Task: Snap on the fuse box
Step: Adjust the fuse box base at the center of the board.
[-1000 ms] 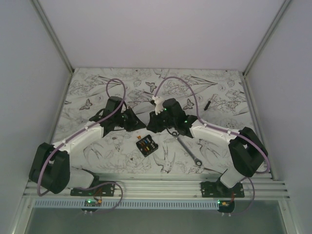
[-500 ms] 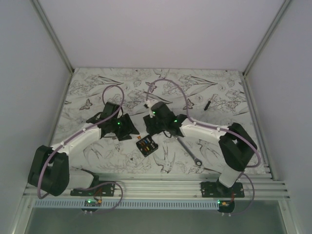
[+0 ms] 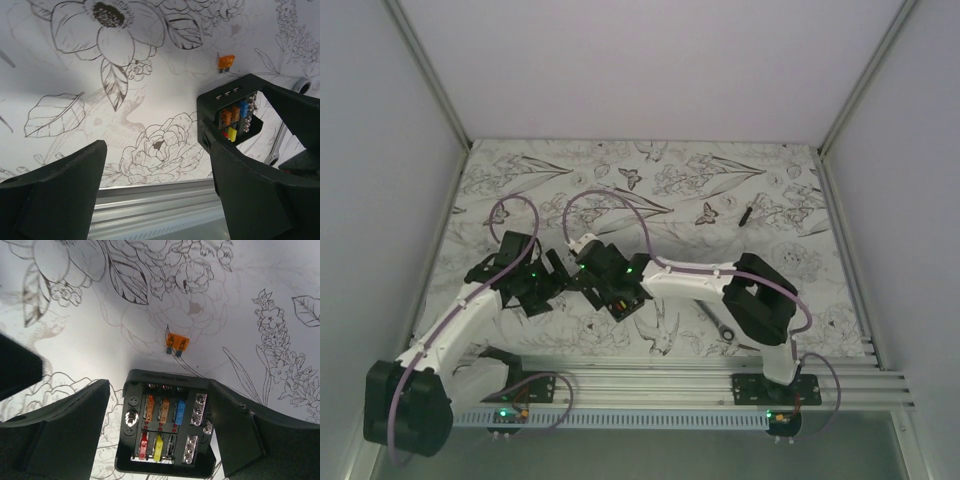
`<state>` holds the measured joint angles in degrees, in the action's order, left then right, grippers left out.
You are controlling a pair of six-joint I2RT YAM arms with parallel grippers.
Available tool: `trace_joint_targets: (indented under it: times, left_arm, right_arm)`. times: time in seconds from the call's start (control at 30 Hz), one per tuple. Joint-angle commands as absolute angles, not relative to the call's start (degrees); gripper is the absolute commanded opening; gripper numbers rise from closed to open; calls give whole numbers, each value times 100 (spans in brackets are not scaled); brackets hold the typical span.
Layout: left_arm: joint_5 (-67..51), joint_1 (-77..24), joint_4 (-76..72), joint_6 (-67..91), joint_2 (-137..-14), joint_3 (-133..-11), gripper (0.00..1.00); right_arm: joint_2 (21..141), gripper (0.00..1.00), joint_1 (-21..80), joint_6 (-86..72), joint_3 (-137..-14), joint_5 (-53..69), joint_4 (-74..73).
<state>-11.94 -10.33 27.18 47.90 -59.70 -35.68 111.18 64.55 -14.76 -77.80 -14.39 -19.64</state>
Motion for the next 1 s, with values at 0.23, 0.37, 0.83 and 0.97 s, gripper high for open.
trace_joint_targets:
  times: [0.23, 0.37, 0.83, 0.97]
  left_arm:
    - [-1257, -966, 3062, 4727, -5857, -3580, 90]
    - [-1308, -1024, 3067, 4729, -5853, -3611, 90]
    - [-614, -2067, 3048, 4654, -6865, -4449, 78]
    - [-154, -2526, 3041, 4772, -7601, -4883, 72]
  right_arm:
    - [11385, 87, 6541, -1764, -7850, -2453, -2469]
    - [11252, 87, 6372, -1778, -7687, -2563, -2465]
    - [9915, 89, 5805, -1561, -6690, -2254, -1793]
    - [9299, 93, 5427, -1810, -6275, -2357, -1685]
